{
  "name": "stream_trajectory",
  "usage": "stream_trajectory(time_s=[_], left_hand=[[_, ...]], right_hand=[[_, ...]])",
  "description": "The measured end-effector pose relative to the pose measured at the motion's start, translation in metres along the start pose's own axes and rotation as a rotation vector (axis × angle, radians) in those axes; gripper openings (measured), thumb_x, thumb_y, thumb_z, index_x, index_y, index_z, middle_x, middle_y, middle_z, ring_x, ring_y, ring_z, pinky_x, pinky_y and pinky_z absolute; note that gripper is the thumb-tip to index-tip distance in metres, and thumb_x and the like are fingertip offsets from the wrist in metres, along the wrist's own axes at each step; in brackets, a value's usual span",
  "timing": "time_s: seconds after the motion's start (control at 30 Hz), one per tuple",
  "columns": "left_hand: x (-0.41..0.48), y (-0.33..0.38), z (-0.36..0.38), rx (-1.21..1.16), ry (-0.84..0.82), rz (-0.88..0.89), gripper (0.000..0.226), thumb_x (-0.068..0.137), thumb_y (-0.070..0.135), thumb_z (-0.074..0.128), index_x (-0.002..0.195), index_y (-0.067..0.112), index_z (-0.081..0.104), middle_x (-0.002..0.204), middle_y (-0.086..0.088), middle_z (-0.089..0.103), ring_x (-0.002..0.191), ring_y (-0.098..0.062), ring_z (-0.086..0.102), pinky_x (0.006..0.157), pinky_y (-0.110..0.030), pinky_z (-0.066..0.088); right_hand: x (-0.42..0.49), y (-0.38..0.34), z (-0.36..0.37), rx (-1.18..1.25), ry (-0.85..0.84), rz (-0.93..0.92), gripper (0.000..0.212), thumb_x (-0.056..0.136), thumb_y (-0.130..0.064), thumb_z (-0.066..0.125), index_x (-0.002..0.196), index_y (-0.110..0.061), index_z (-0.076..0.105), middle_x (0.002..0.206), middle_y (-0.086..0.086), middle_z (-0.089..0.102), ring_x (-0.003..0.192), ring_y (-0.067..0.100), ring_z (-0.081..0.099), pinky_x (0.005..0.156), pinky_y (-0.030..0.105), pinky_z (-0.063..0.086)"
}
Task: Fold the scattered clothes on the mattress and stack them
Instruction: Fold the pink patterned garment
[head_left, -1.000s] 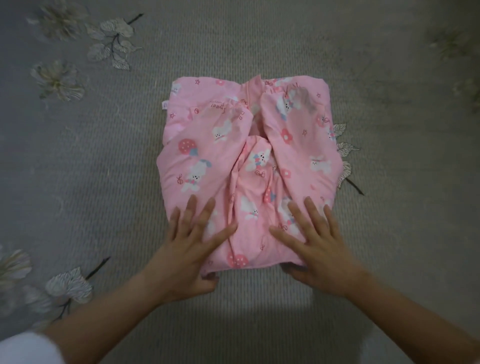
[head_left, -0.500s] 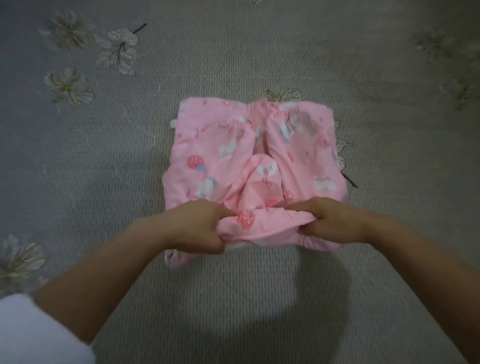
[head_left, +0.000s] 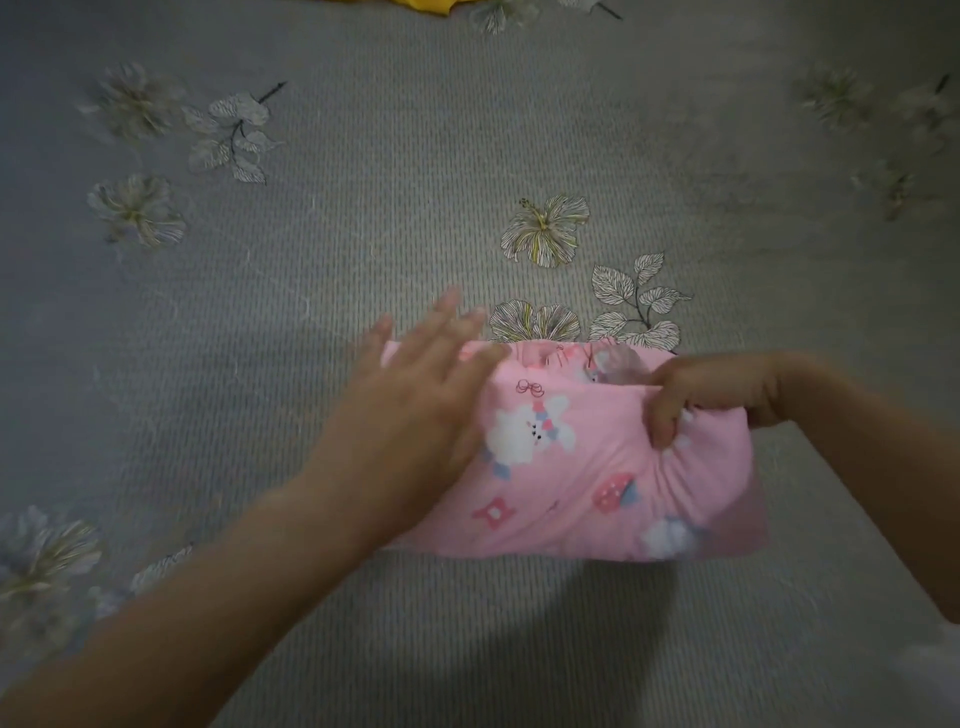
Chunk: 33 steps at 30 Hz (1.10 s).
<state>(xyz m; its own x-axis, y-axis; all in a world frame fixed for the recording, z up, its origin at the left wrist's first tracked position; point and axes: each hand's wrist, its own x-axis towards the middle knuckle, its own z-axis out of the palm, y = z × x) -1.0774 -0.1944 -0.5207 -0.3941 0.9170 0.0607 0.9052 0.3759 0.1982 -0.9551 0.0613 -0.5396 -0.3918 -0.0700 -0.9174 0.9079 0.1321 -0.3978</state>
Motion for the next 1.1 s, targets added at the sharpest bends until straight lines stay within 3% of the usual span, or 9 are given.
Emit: stream_trajectory(time_s=[0.1, 0.2, 0.33, 0.37, 0.47, 0.7, 0.87, 0.97, 1.1], left_hand=[[-0.017, 0.026, 0.035, 0.073, -0.078, 0.131, 0.053, 0.088, 0.041, 0.04, 0.137, 0.024, 0.047, 0.153, -0.008, 0.033, 0.144, -0.029, 0.022, 0.111, -0.06, 0.017], [-0.021, 0.02, 0.071, 0.144, -0.165, 0.032, 0.058, 0.091, 0.054, 0.032, 0.143, 0.03, 0.042, 0.155, -0.009, 0.028, 0.144, -0.038, 0.016, 0.113, -0.059, 0.008], [-0.009, 0.006, 0.097, 0.159, -0.168, -0.083, 0.062, 0.093, 0.062, 0.021, 0.146, 0.034, 0.034, 0.158, -0.007, 0.021, 0.145, -0.038, 0.012, 0.115, -0.057, 0.004], [-0.007, 0.005, 0.1, 0.163, -0.155, -0.088, 0.062, 0.093, 0.062, 0.021, 0.147, 0.034, 0.033, 0.158, -0.006, 0.02, 0.145, -0.038, 0.013, 0.115, -0.057, 0.004], [-0.003, 0.002, 0.109, 0.161, -0.124, -0.097, 0.062, 0.093, 0.063, 0.021, 0.147, 0.034, 0.032, 0.158, -0.005, 0.02, 0.145, -0.037, 0.015, 0.114, -0.057, 0.005], [0.008, -0.016, 0.136, 0.059, -0.148, -0.297, 0.065, 0.091, 0.068, 0.014, 0.148, 0.038, 0.024, 0.159, -0.007, 0.017, 0.145, -0.033, 0.012, 0.114, -0.052, 0.002], [0.012, -0.023, 0.154, -0.028, -0.174, -0.361, 0.063, 0.09, 0.067, 0.011, 0.149, 0.043, 0.01, 0.161, -0.002, 0.005, 0.147, -0.028, 0.001, 0.115, -0.044, -0.008], [0.017, -0.026, 0.162, -0.075, -0.192, -0.366, 0.061, 0.092, 0.064, 0.011, 0.149, 0.042, 0.011, 0.161, -0.002, 0.005, 0.147, -0.027, 0.002, 0.116, -0.044, -0.005], [0.023, -0.03, 0.164, -0.143, -0.202, -0.381, 0.056, 0.094, 0.055, 0.011, 0.149, 0.044, 0.009, 0.161, 0.001, 0.001, 0.148, -0.022, -0.002, 0.117, -0.043, -0.006]], right_hand=[[0.001, -0.014, -0.01, -0.194, 0.231, -0.113, 0.036, 0.051, 0.0, 0.075, 0.085, -0.013, 0.075, 0.078, 0.008, 0.073, 0.07, 0.018, 0.069, 0.061, 0.023, 0.052], [0.006, -0.019, -0.007, -0.425, 0.553, -0.271, 0.031, 0.066, -0.01, 0.082, 0.093, -0.021, 0.071, 0.087, 0.002, 0.069, 0.071, 0.013, 0.06, 0.062, 0.021, 0.043], [0.012, 0.004, 0.037, -0.854, 1.147, -0.61, 0.037, 0.078, -0.014, 0.064, 0.115, -0.01, 0.062, 0.125, 0.011, 0.061, 0.116, 0.029, 0.056, 0.097, 0.035, 0.035], [0.015, 0.014, 0.052, -0.949, 1.213, -0.692, 0.039, 0.08, -0.019, 0.06, 0.118, -0.01, 0.061, 0.133, 0.013, 0.056, 0.125, 0.03, 0.051, 0.105, 0.042, 0.031], [0.032, 0.047, 0.085, -1.118, 1.114, -0.701, 0.05, 0.09, -0.033, 0.047, 0.136, -0.015, 0.051, 0.151, 0.011, 0.037, 0.142, 0.03, 0.03, 0.114, 0.054, 0.019], [0.081, 0.077, 0.057, -0.893, 1.081, -0.318, 0.058, 0.097, -0.052, 0.018, 0.151, -0.032, 0.019, 0.16, 0.002, 0.013, 0.147, 0.023, 0.005, 0.117, 0.043, -0.003], [0.103, 0.085, 0.054, -0.799, 1.034, -0.332, 0.056, 0.097, -0.05, 0.014, 0.151, -0.037, 0.004, 0.16, -0.004, 0.0, 0.148, 0.015, -0.006, 0.118, 0.038, -0.005], [0.111, 0.084, 0.048, -0.706, 0.981, -0.326, 0.053, 0.095, -0.05, 0.003, 0.147, -0.043, -0.006, 0.157, -0.012, -0.011, 0.145, 0.007, -0.017, 0.117, 0.031, -0.013], [0.112, 0.084, 0.036, -0.598, 0.913, -0.392, 0.052, 0.093, -0.047, 0.005, 0.145, -0.047, 0.003, 0.155, -0.018, -0.004, 0.144, 0.003, -0.009, 0.118, 0.031, -0.005]])
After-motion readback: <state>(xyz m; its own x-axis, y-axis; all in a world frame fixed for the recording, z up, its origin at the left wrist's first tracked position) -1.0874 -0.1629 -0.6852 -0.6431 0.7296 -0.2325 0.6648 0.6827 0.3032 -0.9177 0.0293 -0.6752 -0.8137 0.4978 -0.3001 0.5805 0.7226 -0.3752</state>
